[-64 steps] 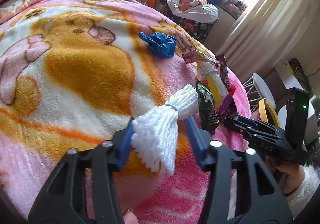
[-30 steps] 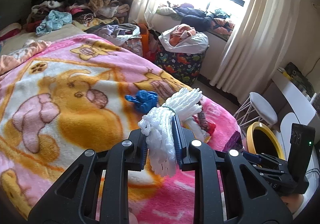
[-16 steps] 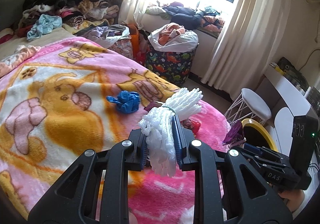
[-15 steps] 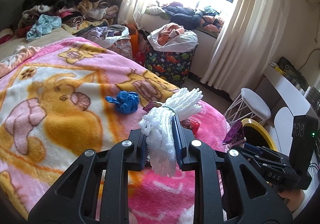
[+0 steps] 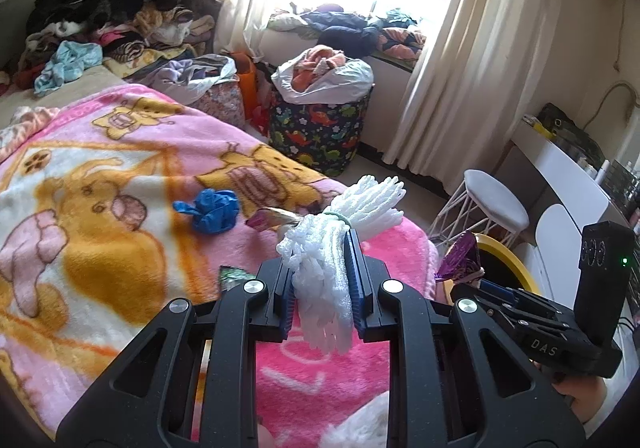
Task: Collect trash
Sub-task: 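Grasp the white yarn tassel with the left gripper while the right grasps the purple wrapper, then carry the white tassel and purple wrapper in both grippers over the yellow bin, then open both grippers to drop the tassel and purple wrapper into the bin, then move both open grippers back to the trash on the blanket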
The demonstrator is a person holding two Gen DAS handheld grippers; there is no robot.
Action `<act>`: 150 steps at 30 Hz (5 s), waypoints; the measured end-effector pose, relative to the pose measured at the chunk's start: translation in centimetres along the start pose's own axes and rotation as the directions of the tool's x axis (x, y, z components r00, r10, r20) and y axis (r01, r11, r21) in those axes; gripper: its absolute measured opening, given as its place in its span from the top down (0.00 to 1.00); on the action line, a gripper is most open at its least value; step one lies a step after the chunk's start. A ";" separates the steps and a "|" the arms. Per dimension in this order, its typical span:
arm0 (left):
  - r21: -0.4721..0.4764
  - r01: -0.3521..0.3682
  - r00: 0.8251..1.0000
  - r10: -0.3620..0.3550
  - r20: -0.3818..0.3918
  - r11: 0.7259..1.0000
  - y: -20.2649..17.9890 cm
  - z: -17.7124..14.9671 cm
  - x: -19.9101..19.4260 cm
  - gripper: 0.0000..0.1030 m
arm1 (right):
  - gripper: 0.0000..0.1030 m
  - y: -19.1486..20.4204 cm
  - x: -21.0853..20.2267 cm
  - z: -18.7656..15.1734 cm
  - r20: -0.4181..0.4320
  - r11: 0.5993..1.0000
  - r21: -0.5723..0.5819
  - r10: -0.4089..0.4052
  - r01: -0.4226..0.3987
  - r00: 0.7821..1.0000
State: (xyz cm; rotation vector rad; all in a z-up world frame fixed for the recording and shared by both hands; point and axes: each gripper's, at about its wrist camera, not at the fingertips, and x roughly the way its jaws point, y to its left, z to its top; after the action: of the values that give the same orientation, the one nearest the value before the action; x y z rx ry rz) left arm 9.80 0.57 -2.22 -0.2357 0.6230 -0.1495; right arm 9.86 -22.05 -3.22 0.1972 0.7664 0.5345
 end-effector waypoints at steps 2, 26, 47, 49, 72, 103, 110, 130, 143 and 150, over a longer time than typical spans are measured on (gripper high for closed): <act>0.010 0.007 1.000 -0.007 0.000 1.000 -0.6 0.1 0.2 0.84 | 0.59 -0.4 -0.4 0.0 0.009 1.000 0.009 -0.002 0.002 1.000; 0.105 0.075 0.997 -0.073 -0.018 0.992 -6.4 -0.1 1.2 0.84 | 0.59 -5.0 -5.2 -0.2 0.107 0.993 0.113 -0.057 0.045 0.993; 0.178 0.126 0.991 -0.117 -0.061 0.976 -9.9 -1.3 2.4 0.84 | 0.59 -8.8 -7.9 -0.8 0.155 0.972 0.213 -0.131 0.097 0.979; 0.183 0.131 0.991 -0.120 -0.066 0.974 -10.2 -1.4 2.5 0.84 | 0.59 -9.2 -8.1 -0.8 0.158 0.970 0.223 -0.139 0.102 0.978; 0.273 0.201 0.974 -0.162 -0.158 0.941 -14.5 -4.1 4.7 0.84 | 0.59 -13.2 -9.5 -1.7 0.164 0.930 0.327 -0.231 0.168 0.959; 0.374 0.305 0.932 -0.193 -0.306 0.876 -19.5 -8.0 9.5 0.84 | 0.58 -18.4 -8.5 -4.1 0.082 0.873 0.421 -0.307 0.247 0.948; 0.354 0.319 0.925 -0.206 -0.320 0.879 -19.3 -8.2 10.2 0.83 | 0.52 -19.1 -8.2 -4.3 0.068 0.865 0.438 -0.305 0.246 0.950; 0.172 0.167 0.978 -0.140 -0.154 0.971 -11.6 -3.9 7.7 0.11 | 0.40 -15.6 -7.2 -2.7 0.095 0.912 0.334 -0.285 0.239 0.954; 0.102 0.091 0.992 -0.082 -0.092 0.991 -7.5 -2.1 6.0 0.11 | 0.40 -11.5 -6.3 -1.5 0.099 0.953 0.237 -0.217 0.189 0.971; 0.072 0.062 0.996 -0.057 -0.070 0.995 -5.8 -1.8 5.2 0.11 | 0.40 -9.3 -5.7 -0.7 0.100 0.975 0.165 -0.165 0.147 0.981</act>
State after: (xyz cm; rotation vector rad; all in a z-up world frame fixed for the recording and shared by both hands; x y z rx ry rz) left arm 12.58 -6.39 -5.01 -0.1780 0.6770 -0.2386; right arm 9.59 -32.97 -3.54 0.3081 0.7070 0.3108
